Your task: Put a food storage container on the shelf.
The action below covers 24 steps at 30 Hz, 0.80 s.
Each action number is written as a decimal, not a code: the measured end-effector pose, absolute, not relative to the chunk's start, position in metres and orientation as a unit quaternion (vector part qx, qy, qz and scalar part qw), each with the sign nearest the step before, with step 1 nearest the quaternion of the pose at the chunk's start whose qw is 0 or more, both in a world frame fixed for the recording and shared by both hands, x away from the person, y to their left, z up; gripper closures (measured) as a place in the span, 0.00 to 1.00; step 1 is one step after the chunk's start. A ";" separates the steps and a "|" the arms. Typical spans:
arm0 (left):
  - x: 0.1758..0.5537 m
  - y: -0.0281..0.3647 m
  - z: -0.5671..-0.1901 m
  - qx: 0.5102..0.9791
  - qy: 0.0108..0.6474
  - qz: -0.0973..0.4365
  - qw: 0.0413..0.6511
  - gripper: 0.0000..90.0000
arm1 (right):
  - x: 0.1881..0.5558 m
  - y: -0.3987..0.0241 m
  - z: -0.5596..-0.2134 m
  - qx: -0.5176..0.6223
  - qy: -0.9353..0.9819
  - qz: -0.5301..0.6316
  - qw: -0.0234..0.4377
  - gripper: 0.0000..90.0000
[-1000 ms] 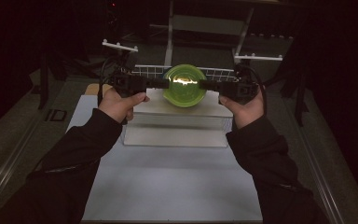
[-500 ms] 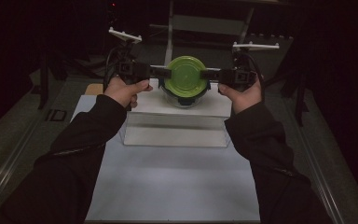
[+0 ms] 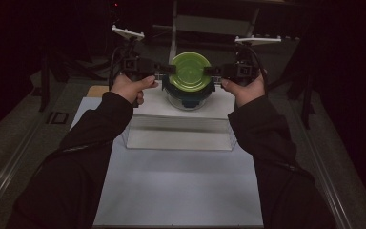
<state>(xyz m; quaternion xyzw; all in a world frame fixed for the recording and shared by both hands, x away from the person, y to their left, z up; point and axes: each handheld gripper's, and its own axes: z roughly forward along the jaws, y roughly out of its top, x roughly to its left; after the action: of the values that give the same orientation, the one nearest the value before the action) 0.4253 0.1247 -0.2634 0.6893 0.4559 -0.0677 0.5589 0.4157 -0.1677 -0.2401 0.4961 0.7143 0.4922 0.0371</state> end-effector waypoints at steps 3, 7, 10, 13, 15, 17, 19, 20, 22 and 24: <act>0.430 0.124 -0.266 0.685 0.457 -0.067 0.563 0.82 | 0.421 -0.168 -0.242 0.503 0.711 0.490 0.042 0.80; 0.435 0.123 -0.270 0.681 0.457 -0.067 0.568 0.78 | 0.427 -0.167 -0.243 0.512 0.706 0.488 0.044 0.79; 0.439 0.122 -0.271 0.679 0.458 -0.064 0.570 0.75 | 0.429 -0.165 -0.242 0.515 0.705 0.484 0.053 0.78; 0.441 0.121 -0.272 0.678 0.461 -0.055 0.571 0.72 | 0.433 -0.165 -0.243 0.525 0.699 0.484 0.047 0.77; 0.442 0.119 -0.273 0.678 0.461 -0.047 0.571 0.69 | 0.435 -0.166 -0.244 0.529 0.696 0.484 0.039 0.75; 0.444 0.117 -0.273 0.680 0.459 -0.043 0.570 0.66 | 0.437 -0.166 -0.244 0.529 0.697 0.481 0.047 0.72; 0.444 0.115 -0.273 0.683 0.454 -0.042 0.571 0.63 | 0.438 -0.166 -0.244 0.532 0.697 0.478 0.047 0.71; 0.444 0.114 -0.273 0.685 0.452 -0.040 0.570 0.63 | 0.438 -0.165 -0.244 0.532 0.697 0.478 0.049 0.71; 0.444 0.114 -0.273 0.685 0.452 -0.037 0.571 0.60 | 0.439 -0.164 -0.243 0.532 0.698 0.476 0.054 0.69; 0.444 0.112 -0.273 0.691 0.445 -0.030 0.568 0.58 | 0.442 -0.165 -0.243 0.531 0.701 0.474 0.051 0.67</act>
<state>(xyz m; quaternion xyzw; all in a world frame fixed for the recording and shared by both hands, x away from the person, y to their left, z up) 0.4439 0.1117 -0.2727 0.6911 0.4453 -0.0296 0.5684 0.4415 -0.1652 -0.2432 0.5307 0.7010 0.4737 0.0510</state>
